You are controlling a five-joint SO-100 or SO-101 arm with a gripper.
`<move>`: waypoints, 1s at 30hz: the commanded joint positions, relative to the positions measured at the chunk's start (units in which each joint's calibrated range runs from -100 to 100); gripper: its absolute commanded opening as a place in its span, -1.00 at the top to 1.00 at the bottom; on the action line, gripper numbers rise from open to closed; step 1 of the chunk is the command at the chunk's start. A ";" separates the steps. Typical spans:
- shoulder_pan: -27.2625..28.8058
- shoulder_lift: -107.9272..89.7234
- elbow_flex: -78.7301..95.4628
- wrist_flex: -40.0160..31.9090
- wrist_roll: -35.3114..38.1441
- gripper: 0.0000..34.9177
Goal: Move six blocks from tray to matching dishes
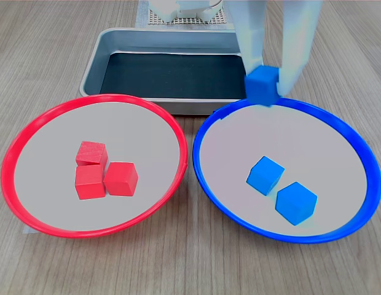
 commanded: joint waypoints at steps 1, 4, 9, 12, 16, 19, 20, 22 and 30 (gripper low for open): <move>-1.14 2.18 -3.61 -6.11 1.86 0.04; -0.95 -0.38 1.40 -9.33 2.83 -0.09; 0.27 -17.69 22.34 -17.91 3.57 0.47; 2.15 -33.81 41.18 -29.80 0.34 0.98; 6.86 -56.76 66.49 -44.82 -6.94 0.99; 10.53 -72.70 81.60 -49.86 -11.62 0.99; 11.57 -77.48 85.52 -50.44 -12.99 1.00; 13.54 -88.14 93.62 -49.86 -15.14 1.00; 18.62 -105.37 103.09 -32.36 -16.07 1.00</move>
